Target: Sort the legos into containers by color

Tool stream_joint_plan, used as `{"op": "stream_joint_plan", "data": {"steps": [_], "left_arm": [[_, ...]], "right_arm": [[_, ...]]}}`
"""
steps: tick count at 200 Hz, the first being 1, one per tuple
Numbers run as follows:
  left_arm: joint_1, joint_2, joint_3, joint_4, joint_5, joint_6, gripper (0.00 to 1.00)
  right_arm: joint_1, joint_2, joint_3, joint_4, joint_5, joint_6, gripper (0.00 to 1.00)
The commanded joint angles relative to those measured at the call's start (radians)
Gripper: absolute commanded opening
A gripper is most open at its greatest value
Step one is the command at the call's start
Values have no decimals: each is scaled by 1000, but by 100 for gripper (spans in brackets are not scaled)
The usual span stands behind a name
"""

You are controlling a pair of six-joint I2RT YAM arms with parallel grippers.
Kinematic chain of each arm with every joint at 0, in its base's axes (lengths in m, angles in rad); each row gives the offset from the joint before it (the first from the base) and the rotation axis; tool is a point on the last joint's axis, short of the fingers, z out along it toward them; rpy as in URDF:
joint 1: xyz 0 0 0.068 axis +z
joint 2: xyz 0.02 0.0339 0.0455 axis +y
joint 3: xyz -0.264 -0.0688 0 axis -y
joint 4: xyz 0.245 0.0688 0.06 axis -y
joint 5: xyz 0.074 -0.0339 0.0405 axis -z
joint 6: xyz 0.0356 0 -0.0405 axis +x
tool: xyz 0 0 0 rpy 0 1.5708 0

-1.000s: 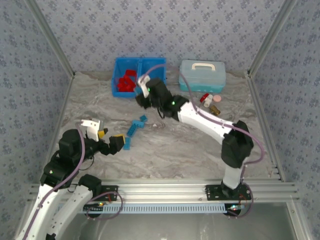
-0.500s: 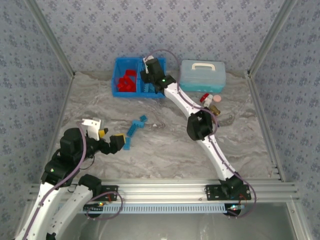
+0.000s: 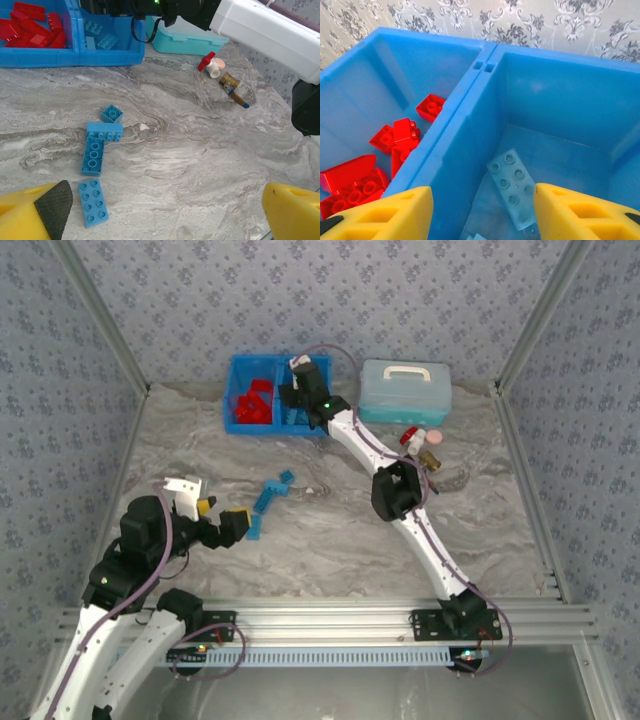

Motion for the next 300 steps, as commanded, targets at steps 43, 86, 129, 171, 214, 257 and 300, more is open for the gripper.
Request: {"op": "stream_joint_plan", "data": {"steps": [43,86,129,171,214,257,300], "left_arm": [[7,37,16,-10,-13,-1,99],[7,34,23,-35,-19,-1,99],[7,14,20,-28,-19,-2,99],[7,14,21,-28,-16,-2,99],[7,14,20,-28,-16,-1,99],[7,12,21,-28,-17,-2,99],[7,11,21,-28,-16,-3,99]], "right_arm": [[44,-353,-101,-172,-56,-13,62],[120,-702,-586,-139,-156,-113,68],[212,-872,-894,-152,-102,-144,69],[207,-814,-939,-223,-91,-17,71],[178,-626,-788,-356,-146,11,73],[161,-453,-625,-438,-193,32,88],[168,-379,-603,-443,-195,39,91]]}}
